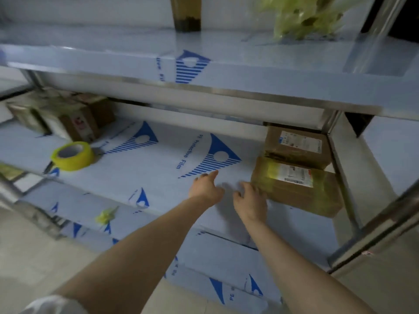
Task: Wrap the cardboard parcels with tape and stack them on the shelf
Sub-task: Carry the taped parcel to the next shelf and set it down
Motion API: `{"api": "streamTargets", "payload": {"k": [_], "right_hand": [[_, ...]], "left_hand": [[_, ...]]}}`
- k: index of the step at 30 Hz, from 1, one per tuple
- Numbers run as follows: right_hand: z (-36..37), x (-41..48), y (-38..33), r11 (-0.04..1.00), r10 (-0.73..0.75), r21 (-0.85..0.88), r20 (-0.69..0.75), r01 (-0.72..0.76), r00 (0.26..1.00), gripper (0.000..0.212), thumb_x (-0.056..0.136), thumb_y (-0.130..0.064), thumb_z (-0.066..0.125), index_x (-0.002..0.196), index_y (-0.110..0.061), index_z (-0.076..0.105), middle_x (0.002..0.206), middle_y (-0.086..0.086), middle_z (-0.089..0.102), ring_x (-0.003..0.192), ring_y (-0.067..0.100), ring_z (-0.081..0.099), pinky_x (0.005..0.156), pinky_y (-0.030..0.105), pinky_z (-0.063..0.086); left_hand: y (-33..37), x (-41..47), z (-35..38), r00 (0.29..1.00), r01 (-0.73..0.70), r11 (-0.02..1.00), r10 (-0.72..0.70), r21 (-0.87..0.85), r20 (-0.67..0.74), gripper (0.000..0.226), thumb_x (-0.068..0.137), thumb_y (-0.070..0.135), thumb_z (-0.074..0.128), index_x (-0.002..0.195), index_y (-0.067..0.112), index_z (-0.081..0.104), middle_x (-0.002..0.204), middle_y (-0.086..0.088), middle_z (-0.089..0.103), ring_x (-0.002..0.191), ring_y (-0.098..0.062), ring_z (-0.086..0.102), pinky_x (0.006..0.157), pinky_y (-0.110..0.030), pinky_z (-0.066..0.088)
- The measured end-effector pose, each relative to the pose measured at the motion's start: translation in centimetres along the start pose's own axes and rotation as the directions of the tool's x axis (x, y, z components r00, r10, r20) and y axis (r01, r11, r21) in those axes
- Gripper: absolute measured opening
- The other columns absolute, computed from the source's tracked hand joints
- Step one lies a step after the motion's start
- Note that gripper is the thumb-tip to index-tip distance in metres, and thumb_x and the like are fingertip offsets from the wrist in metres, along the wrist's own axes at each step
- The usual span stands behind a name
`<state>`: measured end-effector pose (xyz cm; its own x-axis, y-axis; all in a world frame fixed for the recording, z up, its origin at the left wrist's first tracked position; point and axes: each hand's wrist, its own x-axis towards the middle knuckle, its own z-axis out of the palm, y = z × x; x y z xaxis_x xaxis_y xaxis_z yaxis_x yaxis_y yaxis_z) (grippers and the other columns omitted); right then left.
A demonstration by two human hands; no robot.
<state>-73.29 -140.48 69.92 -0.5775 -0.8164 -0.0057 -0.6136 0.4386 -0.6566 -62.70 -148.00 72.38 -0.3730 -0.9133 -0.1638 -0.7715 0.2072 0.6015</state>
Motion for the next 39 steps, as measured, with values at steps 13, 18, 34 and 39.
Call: {"api": "streamTargets", "payload": {"k": [13, 18, 34, 39], "right_hand": [[15.1, -3.4, -24.2, 0.839, -0.385, -0.308, 0.246, 0.448, 0.89, 0.038, 0.097, -0.036, 0.042, 0.129, -0.019, 0.057, 0.134, 0.0, 0.055, 0.13, 0.02, 0.042, 0.114, 0.039, 0.021], [21.9, -5.9, -33.8, 0.803, -0.461, -0.271, 0.282, 0.531, 0.841, 0.037, 0.096, -0.035, 0.046, 0.126, -0.019, 0.06, 0.132, 0.003, 0.057, 0.127, 0.022, 0.045, 0.113, 0.037, 0.024], [39.4, -3.7, -52.8, 0.748, -0.537, -0.149, 0.437, 0.647, 0.722, 0.039, 0.096, -0.033, 0.046, 0.131, -0.02, 0.055, 0.137, 0.006, 0.052, 0.129, 0.028, 0.042, 0.109, 0.036, 0.025], [44.8, 0.6, -59.2, 0.77, -0.538, -0.095, 0.434, 0.631, 0.722, 0.038, 0.096, -0.031, 0.048, 0.131, -0.019, 0.055, 0.136, 0.005, 0.053, 0.129, 0.026, 0.042, 0.108, 0.035, 0.026]], "left_hand": [[-21.7, -2.7, -20.6, 0.981, 0.038, 0.892, 0.052, 0.451, -0.185, 0.058, 0.089, 0.037, 0.05, 0.144, 0.028, 0.036, 0.143, -0.007, 0.043, 0.136, -0.03, 0.027, 0.111, -0.04, 0.02], [-30.4, -4.5, -28.0, 0.97, 0.131, 0.876, -0.016, 0.465, -0.244, 0.057, 0.089, 0.035, 0.051, 0.143, 0.025, 0.038, 0.144, -0.009, 0.041, 0.139, -0.03, 0.023, 0.114, -0.043, 0.017], [-48.2, 0.9, -41.9, 0.906, 0.335, 0.857, -0.179, 0.391, -0.385, 0.058, 0.091, 0.035, 0.048, 0.147, 0.027, 0.032, 0.145, -0.005, 0.043, 0.138, -0.026, 0.029, 0.112, -0.037, 0.022], [-53.2, 7.1, -47.1, 0.908, 0.352, 0.846, -0.206, 0.4, -0.365, 0.058, 0.091, 0.036, 0.048, 0.146, 0.026, 0.033, 0.144, -0.007, 0.045, 0.137, -0.027, 0.03, 0.11, -0.037, 0.027]]}}
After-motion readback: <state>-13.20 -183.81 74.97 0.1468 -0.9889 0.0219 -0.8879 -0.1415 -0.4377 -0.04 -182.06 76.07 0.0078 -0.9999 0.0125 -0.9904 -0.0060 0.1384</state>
